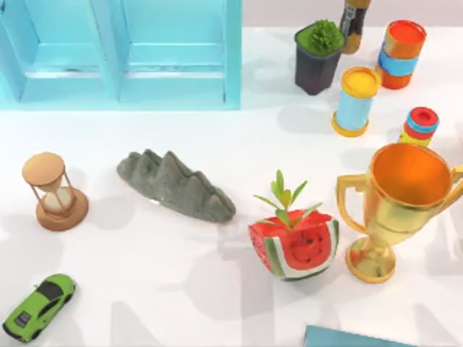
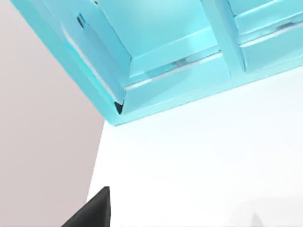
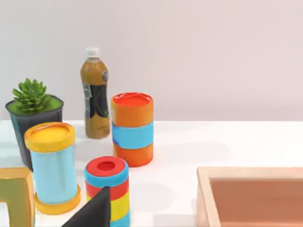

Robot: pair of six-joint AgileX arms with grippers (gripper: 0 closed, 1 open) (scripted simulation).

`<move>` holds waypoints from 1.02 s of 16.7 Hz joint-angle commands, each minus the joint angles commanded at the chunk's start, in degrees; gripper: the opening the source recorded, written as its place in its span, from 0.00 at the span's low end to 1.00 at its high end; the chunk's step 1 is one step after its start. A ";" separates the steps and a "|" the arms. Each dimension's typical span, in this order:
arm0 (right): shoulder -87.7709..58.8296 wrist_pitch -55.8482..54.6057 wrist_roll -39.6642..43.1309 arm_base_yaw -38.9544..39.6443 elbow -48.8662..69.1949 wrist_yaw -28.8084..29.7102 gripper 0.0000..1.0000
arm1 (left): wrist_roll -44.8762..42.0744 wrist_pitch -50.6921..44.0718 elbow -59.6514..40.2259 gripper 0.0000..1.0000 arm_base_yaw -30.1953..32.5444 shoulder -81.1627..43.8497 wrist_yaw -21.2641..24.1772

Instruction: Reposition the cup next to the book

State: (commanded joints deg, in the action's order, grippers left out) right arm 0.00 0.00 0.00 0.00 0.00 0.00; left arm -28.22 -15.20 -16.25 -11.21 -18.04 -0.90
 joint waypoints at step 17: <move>0.00 0.00 0.00 0.00 0.00 0.00 1.00 | -97.99 -48.26 -46.25 1.00 -33.74 -61.78 0.65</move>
State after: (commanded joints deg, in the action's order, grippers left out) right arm 0.00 0.00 0.00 0.00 0.00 0.00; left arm -126.21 -63.47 -62.51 -44.94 -79.82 -0.26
